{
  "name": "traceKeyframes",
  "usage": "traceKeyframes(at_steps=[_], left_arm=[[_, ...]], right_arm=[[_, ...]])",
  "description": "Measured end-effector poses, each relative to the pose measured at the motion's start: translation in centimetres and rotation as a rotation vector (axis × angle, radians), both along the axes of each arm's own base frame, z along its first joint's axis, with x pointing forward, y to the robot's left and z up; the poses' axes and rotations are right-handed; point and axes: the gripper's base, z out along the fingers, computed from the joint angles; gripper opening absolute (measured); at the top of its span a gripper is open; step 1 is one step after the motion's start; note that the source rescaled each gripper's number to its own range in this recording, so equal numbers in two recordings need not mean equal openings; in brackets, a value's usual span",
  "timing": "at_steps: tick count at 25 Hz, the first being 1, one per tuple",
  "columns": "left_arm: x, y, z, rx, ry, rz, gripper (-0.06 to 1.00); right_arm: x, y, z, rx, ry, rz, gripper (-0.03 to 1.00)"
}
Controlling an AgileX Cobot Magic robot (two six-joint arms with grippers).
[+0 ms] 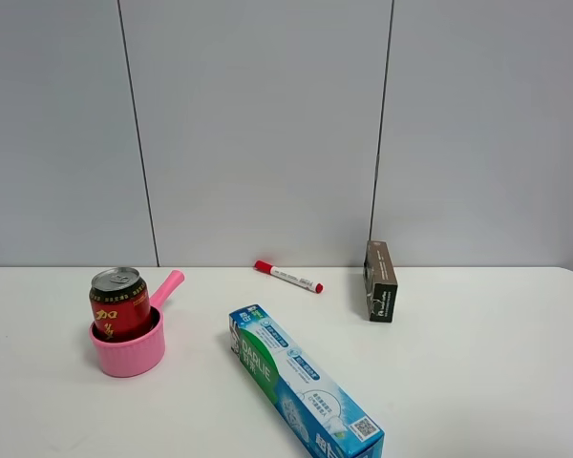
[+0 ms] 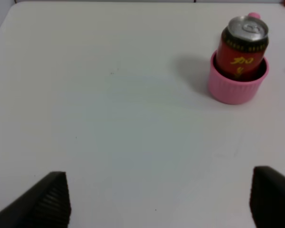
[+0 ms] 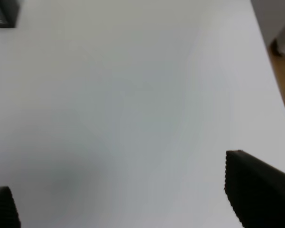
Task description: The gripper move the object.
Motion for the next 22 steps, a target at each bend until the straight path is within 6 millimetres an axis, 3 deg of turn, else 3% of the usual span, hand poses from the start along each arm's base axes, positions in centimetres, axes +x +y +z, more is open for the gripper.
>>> traceKeyframes(at_steps=[4, 13, 17, 22], left_arm=[[0.0, 0.0, 0.0, 0.000, 0.000, 0.000, 1.00], [0.0, 0.0, 0.0, 0.000, 0.000, 0.000, 1.00], [0.0, 0.0, 0.0, 0.000, 0.000, 0.000, 1.00], [0.0, 0.0, 0.0, 0.000, 0.000, 0.000, 1.00]], right_arm=[[-1.7, -0.5, -0.1, -0.022, -0.059, -0.090, 0.95], [-5.2, 0.2, -0.7, 0.049, -0.162, -0.066, 0.95], [-5.8, 0.3, -1.6, 0.053, -0.263, -0.058, 0.95], [-5.7, 0.5, -3.3, 0.072, -0.232, -0.040, 0.95]])
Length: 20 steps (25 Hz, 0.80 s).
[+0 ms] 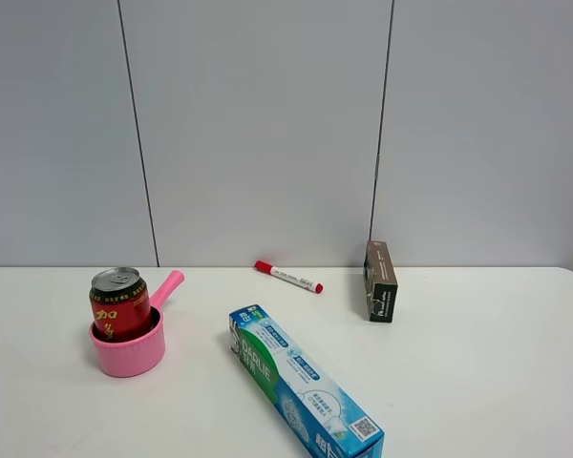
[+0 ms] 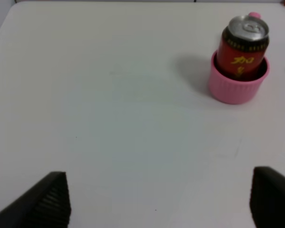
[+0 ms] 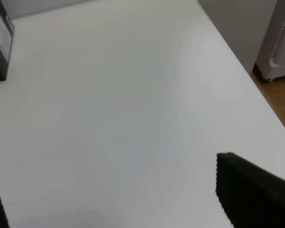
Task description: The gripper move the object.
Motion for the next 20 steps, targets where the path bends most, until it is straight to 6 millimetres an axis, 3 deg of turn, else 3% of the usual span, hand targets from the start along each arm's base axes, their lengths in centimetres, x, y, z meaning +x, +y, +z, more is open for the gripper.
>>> traceKeyframes(at_steps=[20], left_arm=[[0.00, 0.00, 0.00, 0.000, 0.000, 0.000, 1.00]], right_arm=[[-0.01, -0.33, 0.01, 0.011, -0.002, -0.047, 0.95]])
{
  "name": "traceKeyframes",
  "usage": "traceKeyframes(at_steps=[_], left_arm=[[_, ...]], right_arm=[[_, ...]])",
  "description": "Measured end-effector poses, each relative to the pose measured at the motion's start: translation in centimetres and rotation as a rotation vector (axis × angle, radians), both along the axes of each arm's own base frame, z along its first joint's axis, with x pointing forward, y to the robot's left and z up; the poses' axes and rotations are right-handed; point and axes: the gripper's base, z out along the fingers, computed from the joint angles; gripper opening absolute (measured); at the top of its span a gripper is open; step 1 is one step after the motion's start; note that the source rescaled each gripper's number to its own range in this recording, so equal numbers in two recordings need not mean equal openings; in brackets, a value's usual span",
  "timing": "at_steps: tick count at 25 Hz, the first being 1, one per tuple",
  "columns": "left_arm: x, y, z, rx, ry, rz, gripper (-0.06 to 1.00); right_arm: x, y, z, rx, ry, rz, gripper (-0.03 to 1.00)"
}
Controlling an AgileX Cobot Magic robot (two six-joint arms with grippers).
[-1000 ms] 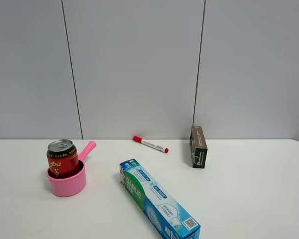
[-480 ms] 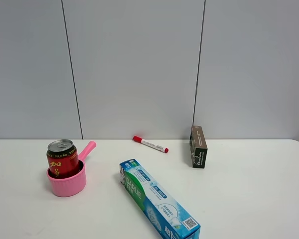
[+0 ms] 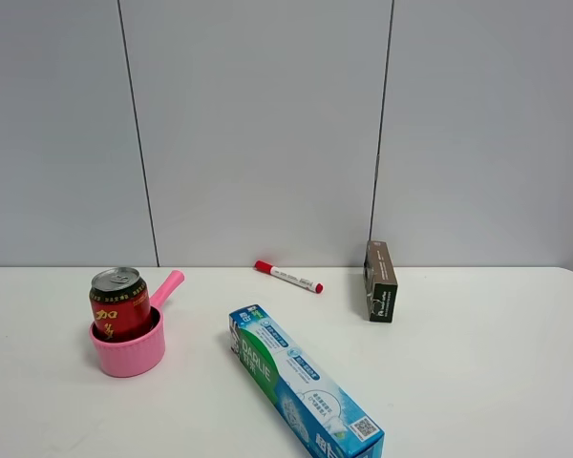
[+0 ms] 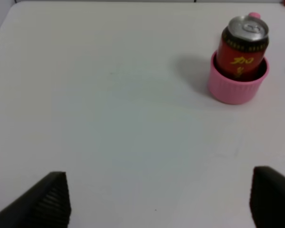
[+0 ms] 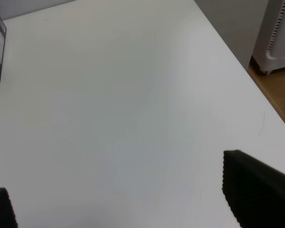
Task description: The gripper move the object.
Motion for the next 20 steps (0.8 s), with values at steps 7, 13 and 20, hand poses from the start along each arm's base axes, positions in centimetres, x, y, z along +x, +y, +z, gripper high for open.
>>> traceKeyframes(at_steps=[7, 13, 20], left_arm=[[0.00, 0.00, 0.00, 0.000, 0.000, 0.000, 1.00], [0.00, 0.00, 0.00, 0.000, 0.000, 0.000, 1.00], [0.00, 0.00, 0.00, 0.000, 0.000, 0.000, 1.00]], right_arm=[[0.00, 0.00, 0.00, 0.000, 0.000, 0.000, 0.95], [0.00, 0.00, 0.00, 0.000, 0.000, 0.000, 0.95], [0.00, 0.00, 0.00, 0.000, 0.000, 0.000, 0.95]])
